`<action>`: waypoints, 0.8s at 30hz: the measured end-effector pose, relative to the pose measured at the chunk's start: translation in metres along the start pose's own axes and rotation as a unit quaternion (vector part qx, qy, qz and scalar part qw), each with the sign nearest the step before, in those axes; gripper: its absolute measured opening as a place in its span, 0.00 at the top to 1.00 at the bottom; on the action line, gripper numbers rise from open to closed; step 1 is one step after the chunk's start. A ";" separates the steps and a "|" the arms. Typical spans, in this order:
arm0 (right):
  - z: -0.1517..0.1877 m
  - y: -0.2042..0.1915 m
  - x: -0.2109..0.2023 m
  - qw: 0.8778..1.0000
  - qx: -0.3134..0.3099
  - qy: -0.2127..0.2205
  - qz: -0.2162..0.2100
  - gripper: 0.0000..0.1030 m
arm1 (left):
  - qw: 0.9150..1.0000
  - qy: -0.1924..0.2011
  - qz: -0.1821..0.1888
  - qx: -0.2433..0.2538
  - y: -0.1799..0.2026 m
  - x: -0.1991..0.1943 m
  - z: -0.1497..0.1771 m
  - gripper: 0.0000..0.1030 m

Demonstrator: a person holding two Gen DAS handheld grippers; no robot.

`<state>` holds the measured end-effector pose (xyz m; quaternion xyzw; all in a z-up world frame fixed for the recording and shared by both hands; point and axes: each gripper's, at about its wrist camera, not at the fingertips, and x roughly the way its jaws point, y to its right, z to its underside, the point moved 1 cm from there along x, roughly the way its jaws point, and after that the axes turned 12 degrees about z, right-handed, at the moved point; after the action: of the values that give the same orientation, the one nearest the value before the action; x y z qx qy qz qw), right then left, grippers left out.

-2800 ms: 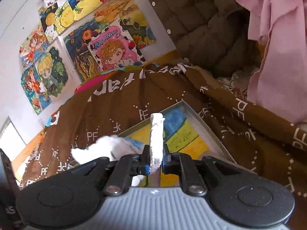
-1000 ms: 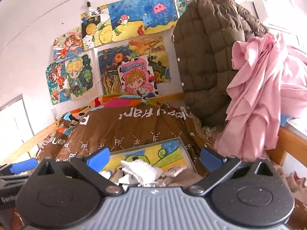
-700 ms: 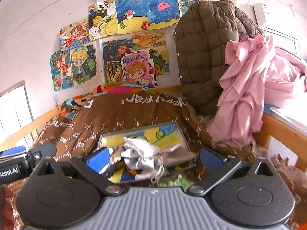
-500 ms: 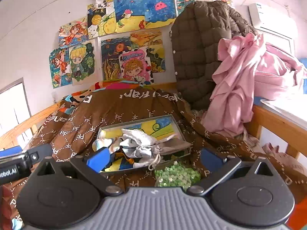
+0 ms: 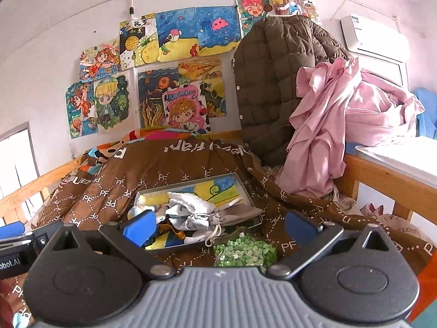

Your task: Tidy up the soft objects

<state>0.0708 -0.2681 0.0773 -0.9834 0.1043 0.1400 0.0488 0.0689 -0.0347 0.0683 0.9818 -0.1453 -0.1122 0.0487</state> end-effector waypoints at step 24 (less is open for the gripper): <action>0.072 -0.006 0.001 0.994 -0.006 -0.092 0.053 0.00 | 0.987 -0.141 -0.041 -0.058 -0.031 0.003 0.073 0.01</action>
<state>0.0545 -0.2534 0.0087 -0.9596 0.1506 0.2334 0.0448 0.0630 -0.0102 -0.0070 0.9567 -0.1034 -0.2598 0.0804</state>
